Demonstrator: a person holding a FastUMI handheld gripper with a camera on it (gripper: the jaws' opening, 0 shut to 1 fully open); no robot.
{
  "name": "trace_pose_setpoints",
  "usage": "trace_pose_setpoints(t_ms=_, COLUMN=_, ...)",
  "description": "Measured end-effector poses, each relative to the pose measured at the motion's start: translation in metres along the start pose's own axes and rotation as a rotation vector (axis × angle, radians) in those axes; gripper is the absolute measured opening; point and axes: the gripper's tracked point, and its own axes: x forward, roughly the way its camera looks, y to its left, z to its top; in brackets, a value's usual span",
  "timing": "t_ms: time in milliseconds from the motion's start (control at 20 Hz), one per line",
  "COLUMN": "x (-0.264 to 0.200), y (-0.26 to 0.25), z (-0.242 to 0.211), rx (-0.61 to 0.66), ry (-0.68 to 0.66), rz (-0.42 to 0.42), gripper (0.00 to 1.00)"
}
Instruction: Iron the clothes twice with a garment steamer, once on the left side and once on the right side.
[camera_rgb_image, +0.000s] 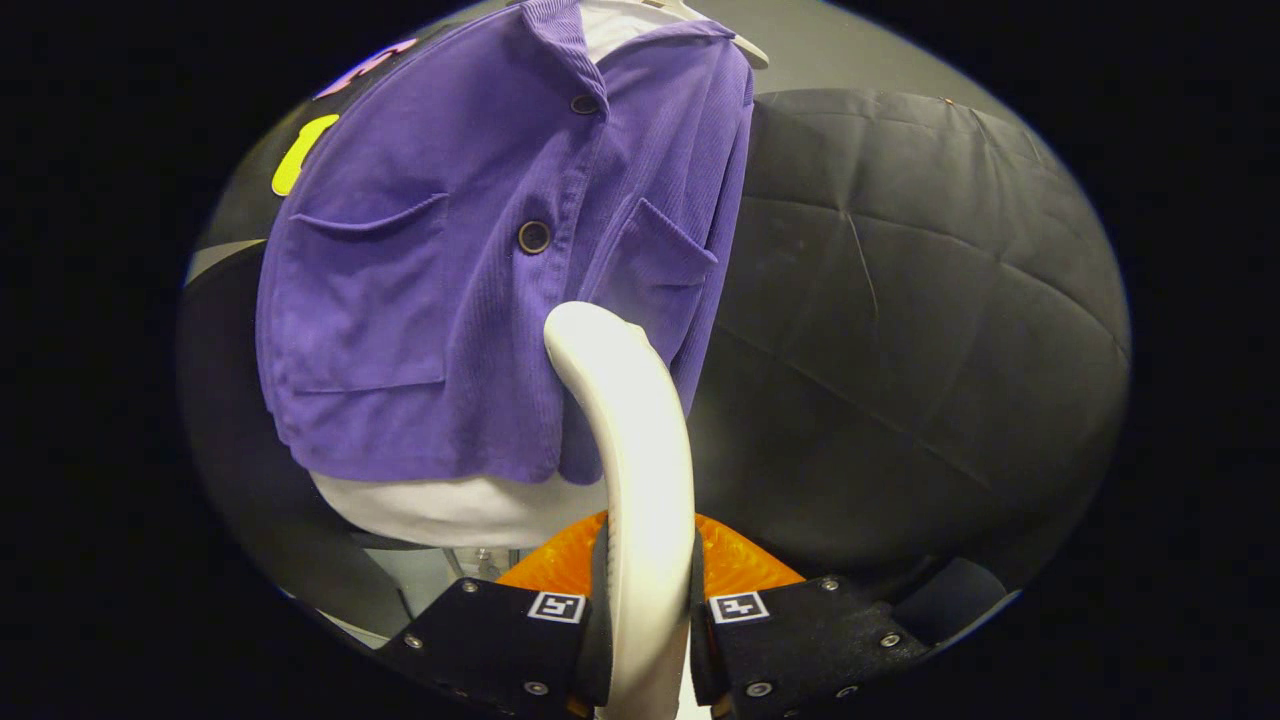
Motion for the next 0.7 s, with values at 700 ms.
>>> trace_pose_setpoints(t_ms=700, x=-0.198, y=0.053, z=0.024, rx=-0.163, ry=-0.143, rz=0.38, gripper=0.31)
